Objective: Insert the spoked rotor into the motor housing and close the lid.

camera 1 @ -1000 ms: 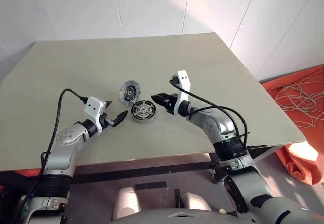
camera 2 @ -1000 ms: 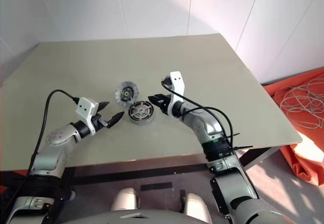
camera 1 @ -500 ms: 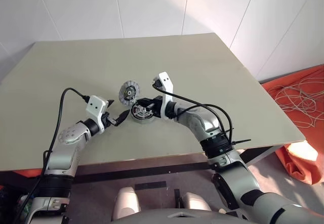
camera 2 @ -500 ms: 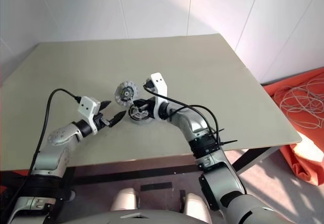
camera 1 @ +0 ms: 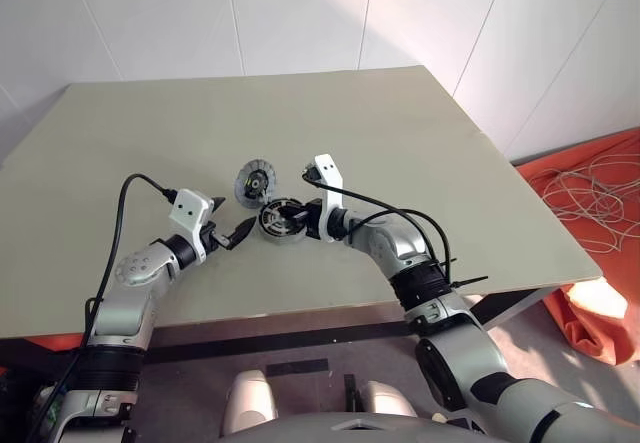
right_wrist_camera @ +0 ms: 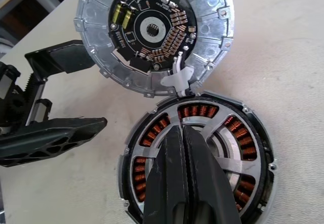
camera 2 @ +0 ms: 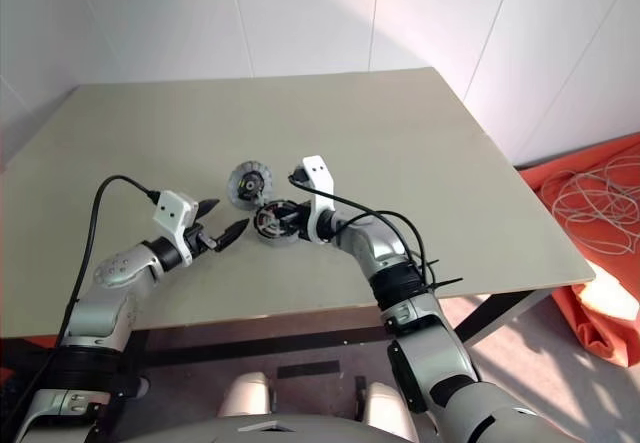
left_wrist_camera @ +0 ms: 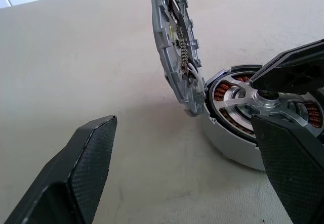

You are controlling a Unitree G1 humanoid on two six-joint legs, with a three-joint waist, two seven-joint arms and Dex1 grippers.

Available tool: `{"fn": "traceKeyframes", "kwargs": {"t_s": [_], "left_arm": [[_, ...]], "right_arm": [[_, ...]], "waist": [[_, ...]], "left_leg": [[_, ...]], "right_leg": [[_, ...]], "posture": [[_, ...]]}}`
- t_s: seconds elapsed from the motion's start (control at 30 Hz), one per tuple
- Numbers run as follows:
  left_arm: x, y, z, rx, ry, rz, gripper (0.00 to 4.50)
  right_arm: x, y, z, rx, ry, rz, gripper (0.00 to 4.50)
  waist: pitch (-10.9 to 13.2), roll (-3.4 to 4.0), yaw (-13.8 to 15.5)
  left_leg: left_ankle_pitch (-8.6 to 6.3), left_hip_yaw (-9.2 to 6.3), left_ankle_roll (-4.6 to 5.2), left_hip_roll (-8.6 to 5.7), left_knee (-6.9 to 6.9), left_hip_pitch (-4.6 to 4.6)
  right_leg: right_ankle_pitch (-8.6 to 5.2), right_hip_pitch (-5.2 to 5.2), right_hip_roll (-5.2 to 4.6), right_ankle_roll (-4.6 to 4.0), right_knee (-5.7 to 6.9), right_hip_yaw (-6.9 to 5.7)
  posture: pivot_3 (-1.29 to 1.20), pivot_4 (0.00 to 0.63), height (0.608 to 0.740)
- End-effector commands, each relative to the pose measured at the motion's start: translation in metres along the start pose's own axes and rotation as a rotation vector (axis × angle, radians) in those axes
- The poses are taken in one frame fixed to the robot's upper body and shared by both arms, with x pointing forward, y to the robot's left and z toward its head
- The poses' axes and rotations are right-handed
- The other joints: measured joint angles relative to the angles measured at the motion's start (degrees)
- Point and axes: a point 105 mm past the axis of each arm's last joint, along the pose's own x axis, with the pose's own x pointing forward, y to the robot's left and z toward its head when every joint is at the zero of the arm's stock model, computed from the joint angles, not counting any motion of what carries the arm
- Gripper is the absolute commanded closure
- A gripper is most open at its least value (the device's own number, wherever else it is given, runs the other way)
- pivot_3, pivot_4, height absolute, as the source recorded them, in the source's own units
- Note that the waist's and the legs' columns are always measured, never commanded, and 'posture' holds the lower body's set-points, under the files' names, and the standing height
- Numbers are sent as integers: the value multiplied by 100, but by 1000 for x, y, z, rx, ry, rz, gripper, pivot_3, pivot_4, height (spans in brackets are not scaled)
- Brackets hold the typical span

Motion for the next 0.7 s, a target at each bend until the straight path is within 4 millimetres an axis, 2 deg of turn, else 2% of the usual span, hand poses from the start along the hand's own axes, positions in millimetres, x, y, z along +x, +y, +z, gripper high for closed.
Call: {"fn": "traceKeyframes", "kwargs": {"t_s": [0.03,0.27,0.5,0.7], "left_arm": [[0,4,8,27,-31,11,0],[-1,4,5,25,-30,8,0],[-2,4,11,28,-35,10,0],[-2,3,17,30,-39,13,0]], "right_arm": [[-2,-3,8,-26,-19,-14,4484],[-4,11,24,-40,-72,53,4484],[0,10,13,-28,-32,51,4484],[3,-5,-12,2,43,-5,4484]], "waist": [[0,0,0],[0,0,-2],[0,0,-1],[-1,0,-5]], "left_leg": [[0,0,0,0,1,0],[0,0,0,1,4,-4],[0,0,0,1,4,-4],[0,0,1,2,4,0]], "right_leg": [[0,0,0,0,0,0],[2,-4,1,2,0,0],[1,-4,1,-1,0,0],[1,-1,1,-2,0,0]], "posture": [[0,0,740],[0,0,740],[0,0,740],[0,0,740]]}}
